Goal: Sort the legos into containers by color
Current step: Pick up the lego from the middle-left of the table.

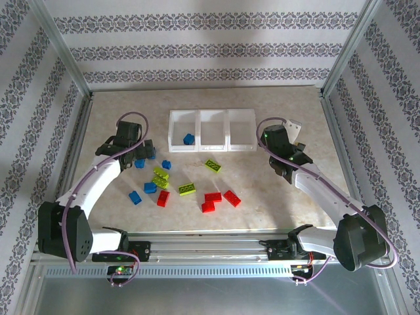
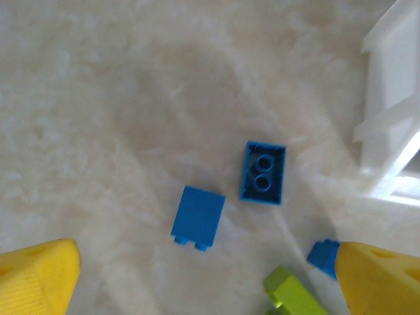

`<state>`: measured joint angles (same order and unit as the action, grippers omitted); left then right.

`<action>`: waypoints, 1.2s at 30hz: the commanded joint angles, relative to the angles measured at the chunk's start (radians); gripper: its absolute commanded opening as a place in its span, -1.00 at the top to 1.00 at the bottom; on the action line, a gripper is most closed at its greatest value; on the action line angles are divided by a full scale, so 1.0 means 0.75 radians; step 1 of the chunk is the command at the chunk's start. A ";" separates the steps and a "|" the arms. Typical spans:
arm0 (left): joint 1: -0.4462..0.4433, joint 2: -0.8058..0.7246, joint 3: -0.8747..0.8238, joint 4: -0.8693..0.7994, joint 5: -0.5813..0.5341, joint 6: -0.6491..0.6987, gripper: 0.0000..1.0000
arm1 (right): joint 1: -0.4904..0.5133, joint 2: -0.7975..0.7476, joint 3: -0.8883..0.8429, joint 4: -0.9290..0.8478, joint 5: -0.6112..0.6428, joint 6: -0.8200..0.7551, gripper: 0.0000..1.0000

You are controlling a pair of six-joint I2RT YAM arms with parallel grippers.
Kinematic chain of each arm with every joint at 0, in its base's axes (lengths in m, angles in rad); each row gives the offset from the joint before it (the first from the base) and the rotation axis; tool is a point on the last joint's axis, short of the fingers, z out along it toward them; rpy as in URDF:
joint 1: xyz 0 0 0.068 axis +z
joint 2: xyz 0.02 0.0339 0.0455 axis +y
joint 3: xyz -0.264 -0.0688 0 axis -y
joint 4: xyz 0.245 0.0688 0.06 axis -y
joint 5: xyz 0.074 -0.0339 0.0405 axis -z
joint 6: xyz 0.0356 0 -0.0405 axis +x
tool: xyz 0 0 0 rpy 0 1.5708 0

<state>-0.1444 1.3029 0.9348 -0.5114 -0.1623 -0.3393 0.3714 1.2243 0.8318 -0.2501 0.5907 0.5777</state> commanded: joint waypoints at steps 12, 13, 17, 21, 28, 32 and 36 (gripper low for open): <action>0.142 0.261 0.015 -0.040 0.151 0.005 -0.84 | 0.016 -0.024 0.030 -0.038 0.050 0.025 -0.96; 0.150 0.273 0.015 -0.038 0.157 0.002 -0.84 | 0.016 -0.027 0.028 -0.041 0.054 0.029 -0.97; 0.173 0.336 0.036 -0.043 0.174 0.015 -0.84 | 0.016 -0.043 0.016 -0.045 0.064 0.031 -0.96; 0.176 0.398 0.060 -0.031 0.203 0.041 -0.73 | 0.014 -0.049 0.008 -0.042 0.069 0.036 -0.97; 0.182 0.484 0.095 0.002 0.200 0.055 -0.73 | 0.017 -0.047 0.008 -0.043 0.068 0.039 -0.97; 0.187 0.531 0.126 0.009 0.198 0.062 -0.73 | 0.016 -0.049 0.002 -0.042 0.068 0.042 -0.97; 0.194 0.559 0.138 0.017 0.196 0.056 -0.59 | 0.016 -0.049 0.000 -0.043 0.067 0.041 -0.96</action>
<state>-0.0193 1.7073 1.0119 -0.5110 -0.0174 -0.3111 0.3714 1.2030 0.8368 -0.2687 0.6132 0.5892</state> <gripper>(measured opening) 0.805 0.984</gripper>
